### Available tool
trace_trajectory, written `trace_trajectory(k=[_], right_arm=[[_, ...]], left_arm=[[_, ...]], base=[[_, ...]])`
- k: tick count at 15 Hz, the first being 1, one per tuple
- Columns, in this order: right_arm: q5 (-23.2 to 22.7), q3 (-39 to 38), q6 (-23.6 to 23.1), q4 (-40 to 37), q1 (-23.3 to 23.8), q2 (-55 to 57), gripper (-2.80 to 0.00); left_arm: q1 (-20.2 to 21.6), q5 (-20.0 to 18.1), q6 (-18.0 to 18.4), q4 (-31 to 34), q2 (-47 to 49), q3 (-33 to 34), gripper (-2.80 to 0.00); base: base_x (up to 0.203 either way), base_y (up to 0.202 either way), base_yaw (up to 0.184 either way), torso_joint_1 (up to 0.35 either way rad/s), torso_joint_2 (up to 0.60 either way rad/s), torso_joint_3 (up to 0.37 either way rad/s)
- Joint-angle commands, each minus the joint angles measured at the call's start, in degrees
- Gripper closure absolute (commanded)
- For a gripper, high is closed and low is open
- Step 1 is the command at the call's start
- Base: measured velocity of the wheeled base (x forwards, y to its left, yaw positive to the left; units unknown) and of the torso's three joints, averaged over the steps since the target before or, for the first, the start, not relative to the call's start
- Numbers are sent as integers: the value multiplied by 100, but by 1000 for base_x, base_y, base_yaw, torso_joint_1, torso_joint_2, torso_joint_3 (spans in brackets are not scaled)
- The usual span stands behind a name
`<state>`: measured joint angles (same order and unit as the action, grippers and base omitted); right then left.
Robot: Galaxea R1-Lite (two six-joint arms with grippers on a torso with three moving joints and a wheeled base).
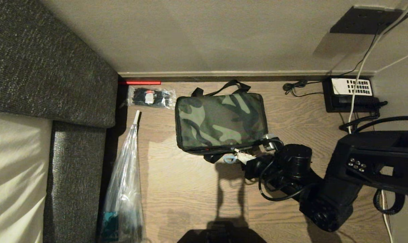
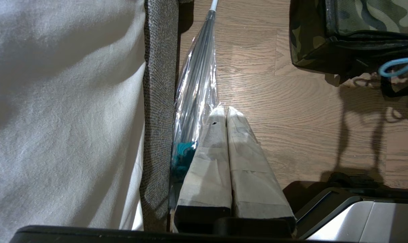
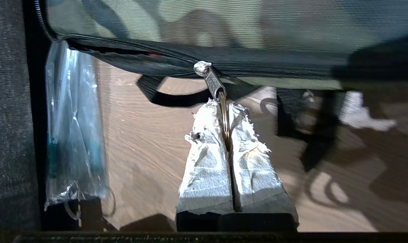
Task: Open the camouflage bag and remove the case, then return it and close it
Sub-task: Open the top of the storage box
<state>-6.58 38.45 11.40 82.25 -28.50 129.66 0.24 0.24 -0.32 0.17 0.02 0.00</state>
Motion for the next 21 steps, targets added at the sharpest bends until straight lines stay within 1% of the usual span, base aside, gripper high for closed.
trace_trajectory(k=[1, 10, 13, 14, 17, 21], right_arm=[[-24, -253, -8, 42, 106, -257, 0], [-98, -509, -285, 45, 709, -245, 0], [-98, -635, -590, 46, 852, -278, 0], [-98, -722, -629, 46, 893, -290, 0], [-98, -752, -656, 46, 952, -292, 0], [-89, -743, -648, 46, 1154, -310, 0]], left_arm=[[3, 2, -4, 1, -11, 9, 0], [11, 2, -4, 1, -11, 18, 0], [2, 2, -4, 1, -11, 9, 0], [2, 2, -4, 1, -11, 17, 0], [2, 2, -4, 1, -11, 18, 0], [2, 2, -4, 1, -2, 9, 0]], base=[[0, 0, 0, 0, 0, 0], [0, 0, 0, 0, 0, 0], [0, 0, 0, 0, 0, 0], [0, 0, 0, 0, 0, 0], [0, 0, 0, 0, 0, 0], [0, 0, 0, 0, 0, 0]])
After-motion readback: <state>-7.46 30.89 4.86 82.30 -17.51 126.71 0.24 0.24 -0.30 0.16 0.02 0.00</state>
